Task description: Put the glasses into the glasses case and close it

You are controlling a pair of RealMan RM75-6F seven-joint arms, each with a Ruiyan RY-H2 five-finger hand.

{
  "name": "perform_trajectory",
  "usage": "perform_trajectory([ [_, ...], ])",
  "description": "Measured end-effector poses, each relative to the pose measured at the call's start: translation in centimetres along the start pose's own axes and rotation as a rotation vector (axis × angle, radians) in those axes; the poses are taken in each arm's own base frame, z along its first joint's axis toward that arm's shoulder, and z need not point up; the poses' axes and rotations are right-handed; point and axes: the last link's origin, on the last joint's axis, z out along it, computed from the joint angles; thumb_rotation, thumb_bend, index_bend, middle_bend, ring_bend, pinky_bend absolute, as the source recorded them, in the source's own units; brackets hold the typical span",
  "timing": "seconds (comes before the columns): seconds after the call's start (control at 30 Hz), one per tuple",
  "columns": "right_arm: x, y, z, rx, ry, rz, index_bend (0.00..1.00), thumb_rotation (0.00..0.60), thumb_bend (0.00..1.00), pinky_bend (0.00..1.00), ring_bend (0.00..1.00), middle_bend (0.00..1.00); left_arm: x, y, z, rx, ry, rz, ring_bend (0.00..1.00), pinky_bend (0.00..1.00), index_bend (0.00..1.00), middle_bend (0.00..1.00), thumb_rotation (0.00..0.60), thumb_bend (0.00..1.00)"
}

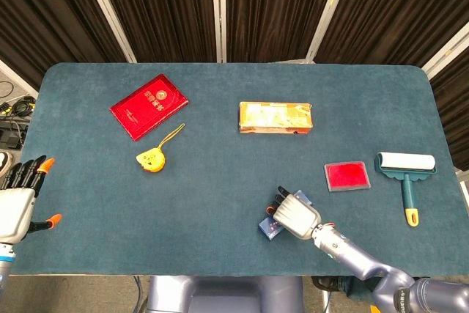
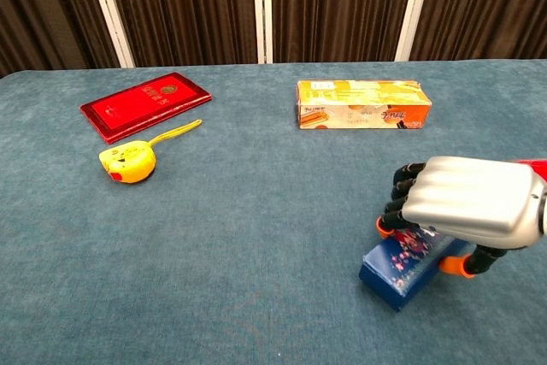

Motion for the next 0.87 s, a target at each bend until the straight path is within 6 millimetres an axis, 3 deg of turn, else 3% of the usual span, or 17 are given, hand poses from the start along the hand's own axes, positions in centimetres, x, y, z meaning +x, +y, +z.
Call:
perform_trajectory([
  [0.03, 0.0, 0.1, -0.1, -0.005, -0.001, -0.004, 0.0, 0.6, 0.0, 0.0, 0.0, 0.0, 0.0, 0.0, 0.0, 0.0, 0.0, -0.001, 0.0, 0.0, 0.0, 0.0, 0.6, 0.0],
  [0.27, 1.5, 0.0, -1.9, -0.05, 0.012, -0.024, 0.0, 0.6, 0.0, 0.0, 0.0, 0.0, 0.3, 0.0, -0.1, -0.005, 0.007, -0.013, 0.0, 0.0, 0.0, 0.0, 0.6, 0.0],
  [0.47, 3.0, 2.1, -6.0, -0.168, 0.061, 0.001, 0.0, 0.6, 0.0, 0.0, 0.0, 0.0, 1.0, 0.1, -0.7, -0.024, 0.034, -0.026, 0.0, 0.0, 0.0, 0.0, 0.6, 0.0],
  [0.63, 4.0, 4.1, -9.3, -0.308, 0.199, 0.129, 0.0, 0.6, 0.0, 0.0, 0.0, 0.0, 1.3, 0.2, -1.1, -0.041, 0.047, -0.043, 0.0, 0.0, 0.0, 0.0, 0.6, 0.0],
  [0.87, 3.0, 6.5, -14.6, -0.494, 0.366, 0.319, 0.0, 0.6, 0.0, 0.0, 0.0, 0.0, 1.5, 0.4, -1.7, -0.065, 0.058, -0.045, 0.0, 0.0, 0.0, 0.0, 0.6, 0.0],
])
